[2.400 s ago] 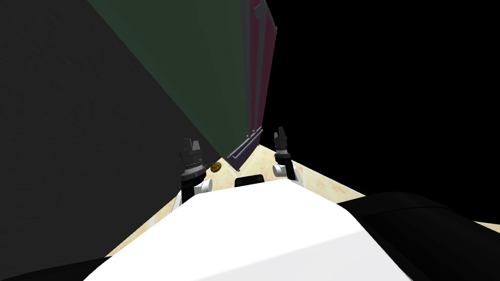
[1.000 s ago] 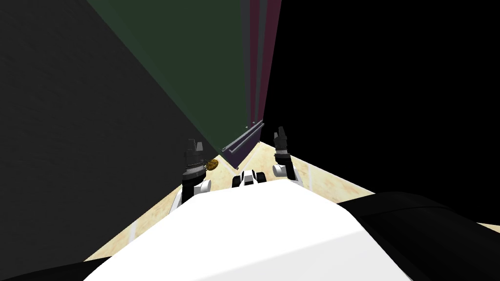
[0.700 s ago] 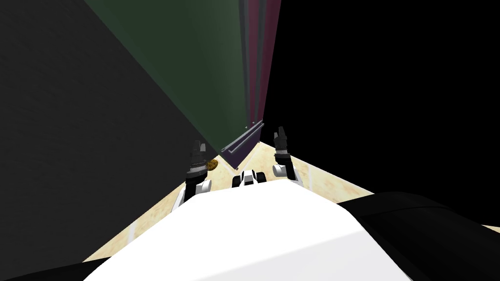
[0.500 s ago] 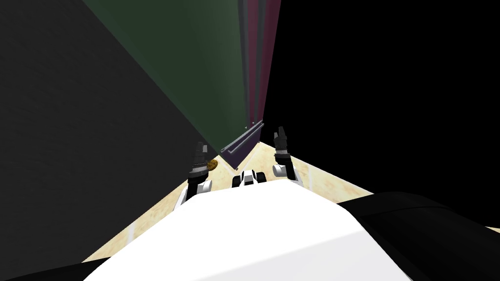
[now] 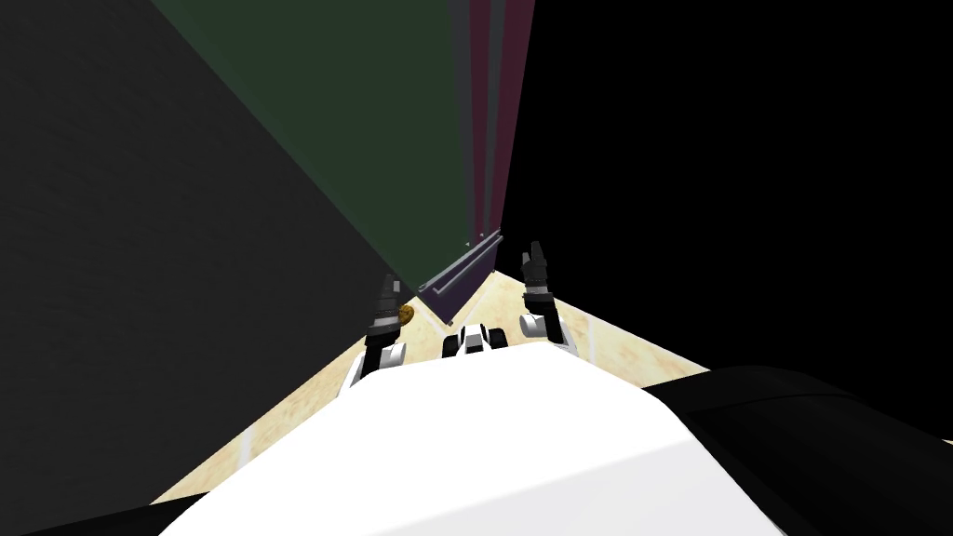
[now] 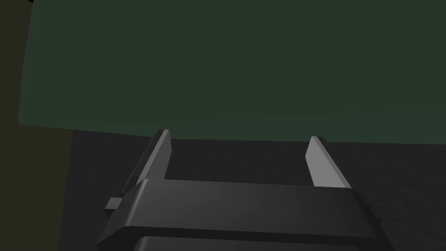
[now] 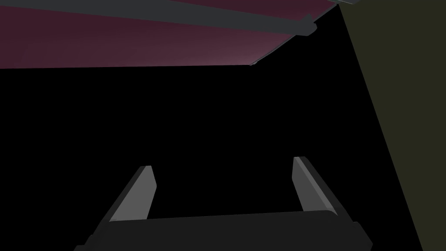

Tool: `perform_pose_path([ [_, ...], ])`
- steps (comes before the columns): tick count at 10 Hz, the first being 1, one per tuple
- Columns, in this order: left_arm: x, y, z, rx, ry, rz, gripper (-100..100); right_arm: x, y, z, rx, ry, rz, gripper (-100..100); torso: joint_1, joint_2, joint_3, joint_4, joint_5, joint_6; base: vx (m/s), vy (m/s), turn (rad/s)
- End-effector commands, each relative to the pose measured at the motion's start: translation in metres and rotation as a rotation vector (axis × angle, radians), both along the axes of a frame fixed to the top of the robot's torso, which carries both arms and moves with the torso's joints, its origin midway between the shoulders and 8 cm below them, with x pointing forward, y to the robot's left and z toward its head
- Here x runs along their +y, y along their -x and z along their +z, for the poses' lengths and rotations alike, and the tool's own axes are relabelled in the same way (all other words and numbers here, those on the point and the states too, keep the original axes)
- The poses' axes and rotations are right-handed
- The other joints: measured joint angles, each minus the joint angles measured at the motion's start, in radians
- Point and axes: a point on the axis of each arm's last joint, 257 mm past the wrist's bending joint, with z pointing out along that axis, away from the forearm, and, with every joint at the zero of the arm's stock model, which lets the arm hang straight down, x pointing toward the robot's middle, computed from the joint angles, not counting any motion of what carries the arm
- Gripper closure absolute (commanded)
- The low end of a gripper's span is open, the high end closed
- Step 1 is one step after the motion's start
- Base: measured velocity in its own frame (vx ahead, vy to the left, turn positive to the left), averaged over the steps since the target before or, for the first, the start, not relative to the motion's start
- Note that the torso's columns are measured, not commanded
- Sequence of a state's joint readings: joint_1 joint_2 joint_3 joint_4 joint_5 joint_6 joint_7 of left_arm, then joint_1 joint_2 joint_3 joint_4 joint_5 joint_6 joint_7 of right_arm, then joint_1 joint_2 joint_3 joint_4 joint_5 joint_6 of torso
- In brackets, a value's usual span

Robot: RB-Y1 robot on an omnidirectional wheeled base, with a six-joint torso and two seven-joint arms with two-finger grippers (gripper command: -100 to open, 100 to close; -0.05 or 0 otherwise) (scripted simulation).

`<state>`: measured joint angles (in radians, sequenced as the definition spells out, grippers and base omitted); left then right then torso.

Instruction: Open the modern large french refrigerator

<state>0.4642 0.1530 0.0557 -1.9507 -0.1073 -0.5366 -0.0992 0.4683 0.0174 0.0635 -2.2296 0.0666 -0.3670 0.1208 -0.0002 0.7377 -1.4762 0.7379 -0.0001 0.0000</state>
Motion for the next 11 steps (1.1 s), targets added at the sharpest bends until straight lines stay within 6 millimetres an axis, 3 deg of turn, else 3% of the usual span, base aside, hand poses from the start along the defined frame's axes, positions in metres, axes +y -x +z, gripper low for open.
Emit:
perform_pose_path([
  [1,0.002,-0.005,-0.023,0.042,0.005,0.006,-100,0.0,0.0,0.0,0.0,0.0,0.0,0,0.0,0.0,0.0,0.0,0.0,0.0,0.02,-0.023,0.002],
  [11,0.02,-0.023,-0.122,0.239,0.032,0.037,-100,0.0,0.0,0.0,0.0,0.0,0.0,0,0.0,0.0,0.0,0.0,0.0,0.0,0.02,-0.024,0.005],
])
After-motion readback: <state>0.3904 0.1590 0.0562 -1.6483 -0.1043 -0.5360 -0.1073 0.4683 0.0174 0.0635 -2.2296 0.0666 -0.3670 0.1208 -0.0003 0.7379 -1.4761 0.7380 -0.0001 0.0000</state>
